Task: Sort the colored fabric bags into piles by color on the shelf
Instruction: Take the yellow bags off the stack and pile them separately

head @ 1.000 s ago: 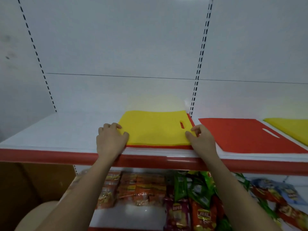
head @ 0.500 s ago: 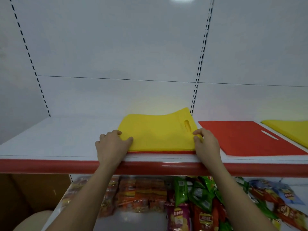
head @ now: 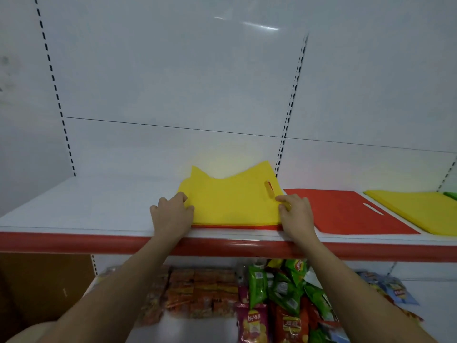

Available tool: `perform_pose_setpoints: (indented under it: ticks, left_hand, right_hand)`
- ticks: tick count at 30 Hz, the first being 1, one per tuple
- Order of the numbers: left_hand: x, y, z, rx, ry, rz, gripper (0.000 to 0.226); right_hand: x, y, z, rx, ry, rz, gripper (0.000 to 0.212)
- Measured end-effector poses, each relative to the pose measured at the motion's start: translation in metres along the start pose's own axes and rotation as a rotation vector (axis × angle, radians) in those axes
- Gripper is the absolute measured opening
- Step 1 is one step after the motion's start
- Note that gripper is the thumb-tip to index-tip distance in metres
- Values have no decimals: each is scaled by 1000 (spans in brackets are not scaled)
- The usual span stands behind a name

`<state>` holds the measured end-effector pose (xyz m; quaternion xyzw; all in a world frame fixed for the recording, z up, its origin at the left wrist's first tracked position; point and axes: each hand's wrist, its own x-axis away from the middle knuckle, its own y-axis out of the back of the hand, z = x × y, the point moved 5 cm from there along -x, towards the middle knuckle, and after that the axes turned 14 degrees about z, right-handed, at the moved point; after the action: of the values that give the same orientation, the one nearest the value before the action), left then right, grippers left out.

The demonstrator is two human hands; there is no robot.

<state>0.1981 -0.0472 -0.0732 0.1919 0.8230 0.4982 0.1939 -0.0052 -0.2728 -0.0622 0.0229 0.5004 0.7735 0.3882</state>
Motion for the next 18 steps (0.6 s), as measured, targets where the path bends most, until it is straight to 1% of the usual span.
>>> perform_pose_setpoints:
  ticks: [2,3,5,7,9,10,13,16,17,18]
  left_hand:
    - [0,13,-3,-13,-15,-17,31]
    - [0,20,-4,39,-19,-3,31]
    - [-1,31,-5,262,-29,69,31]
    - [3,41,-11,561,-58,167,28]
    - [14,49,-21,832,-73,249,30]
    - [21,52,-28,913,-91,272,34]
    - [43,59,-53,965,-177,276,53]
    - [66,62,-83,896,-239,258,70]
    - [74,62,-95,896,-249,270,73]
    - [83,60,-107,902,-257,282,75]
  right_hand:
    - [2,12,13,-91,25,-27,28]
    - [4,18,18,-148,31,-29,29]
    - [9,31,24,-257,10,-3,34]
    - [16,46,25,-350,-39,41,42]
    - [21,61,20,-377,-62,83,48]
    - [24,70,18,-395,-70,98,48]
    - [40,99,11,-499,-98,116,45]
    - [64,136,5,-628,-106,103,30]
    - [72,148,-1,-656,-121,99,30]
    - [80,159,-11,-674,-144,96,34]
